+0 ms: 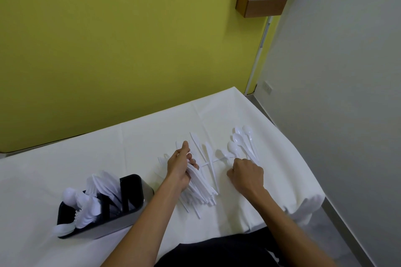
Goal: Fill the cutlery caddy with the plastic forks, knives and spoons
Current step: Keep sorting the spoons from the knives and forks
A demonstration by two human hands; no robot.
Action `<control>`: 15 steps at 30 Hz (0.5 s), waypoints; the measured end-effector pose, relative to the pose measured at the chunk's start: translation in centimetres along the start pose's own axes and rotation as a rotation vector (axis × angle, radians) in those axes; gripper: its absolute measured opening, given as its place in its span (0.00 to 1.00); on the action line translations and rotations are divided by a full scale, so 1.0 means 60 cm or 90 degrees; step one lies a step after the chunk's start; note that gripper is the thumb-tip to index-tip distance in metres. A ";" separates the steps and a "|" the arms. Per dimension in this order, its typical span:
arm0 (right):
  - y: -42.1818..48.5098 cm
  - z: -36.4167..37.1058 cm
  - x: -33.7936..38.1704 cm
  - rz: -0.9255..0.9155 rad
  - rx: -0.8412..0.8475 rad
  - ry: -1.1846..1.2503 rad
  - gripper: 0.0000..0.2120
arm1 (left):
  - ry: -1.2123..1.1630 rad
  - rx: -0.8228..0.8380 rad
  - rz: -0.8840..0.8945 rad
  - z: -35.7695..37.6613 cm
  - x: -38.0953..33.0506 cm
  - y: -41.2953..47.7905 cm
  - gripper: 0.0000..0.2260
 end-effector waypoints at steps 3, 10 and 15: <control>-0.006 -0.010 -0.002 -0.009 0.044 0.146 0.09 | 0.031 0.005 0.004 0.006 -0.002 -0.011 0.15; -0.077 -0.048 0.057 -0.132 0.221 0.464 0.13 | 0.196 0.020 0.053 0.021 -0.010 -0.019 0.29; -0.072 -0.044 0.049 -0.082 0.179 0.477 0.17 | 0.072 0.059 0.086 0.041 -0.033 -0.045 0.21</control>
Point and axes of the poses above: each hand's wrist, its own y-axis towards the middle knuckle, its own z-axis out of the palm, x = y × z, the point moved 6 cm from there along y, towards the middle knuckle, and after that the axes turned 10 degrees about z, right-handed, at the moved point
